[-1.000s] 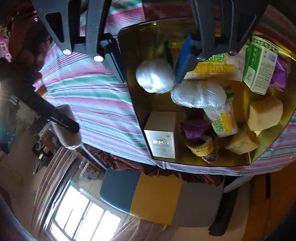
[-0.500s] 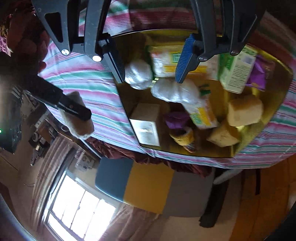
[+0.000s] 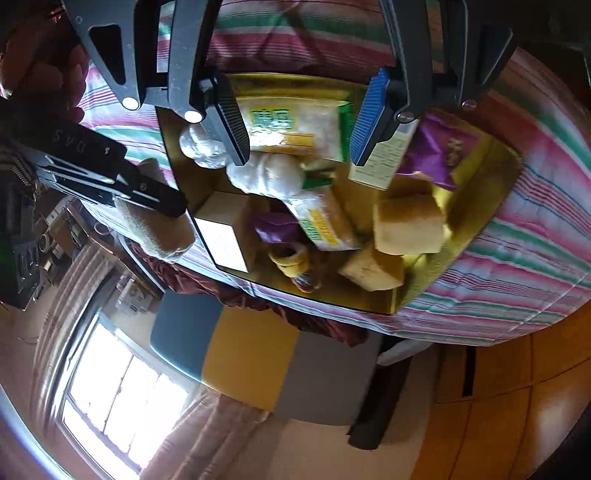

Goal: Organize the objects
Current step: 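Drop the white ball into the tray with left while right holds the sock, then lower the knitted sock into the gold tray and open the right gripper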

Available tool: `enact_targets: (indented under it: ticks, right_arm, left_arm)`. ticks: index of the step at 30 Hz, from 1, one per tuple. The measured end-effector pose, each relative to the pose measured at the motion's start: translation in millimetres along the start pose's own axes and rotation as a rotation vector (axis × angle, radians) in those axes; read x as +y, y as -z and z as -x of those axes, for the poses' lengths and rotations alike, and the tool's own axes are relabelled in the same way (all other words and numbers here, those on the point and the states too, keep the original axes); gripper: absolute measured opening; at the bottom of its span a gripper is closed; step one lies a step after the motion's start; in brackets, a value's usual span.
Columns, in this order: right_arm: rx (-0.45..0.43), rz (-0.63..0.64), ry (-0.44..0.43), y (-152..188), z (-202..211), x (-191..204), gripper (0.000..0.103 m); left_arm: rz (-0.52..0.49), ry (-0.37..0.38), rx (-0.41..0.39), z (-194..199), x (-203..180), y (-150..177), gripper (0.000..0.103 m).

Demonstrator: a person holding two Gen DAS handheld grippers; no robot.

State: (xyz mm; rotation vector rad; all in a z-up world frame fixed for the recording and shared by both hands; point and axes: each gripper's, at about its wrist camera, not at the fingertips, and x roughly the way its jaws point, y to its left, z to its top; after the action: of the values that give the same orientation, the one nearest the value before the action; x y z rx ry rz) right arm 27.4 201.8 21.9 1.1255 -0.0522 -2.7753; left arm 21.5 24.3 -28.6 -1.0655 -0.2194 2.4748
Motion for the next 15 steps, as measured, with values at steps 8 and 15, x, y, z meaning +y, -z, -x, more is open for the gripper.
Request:
enact_targets:
  ticks: [8, 15]
  right_arm:
    - [0.045, 0.063, -0.029, -10.2, -18.3, 33.9, 0.053]
    - [0.084, 0.087, -0.05, -16.7, -35.0, 56.1, 0.053]
  left_arm:
    - [0.044, -0.045, -0.035, 11.8, 22.1, -6.3, 0.057]
    - [0.081, -0.072, -0.044, 19.7, 36.8, -11.2, 0.057]
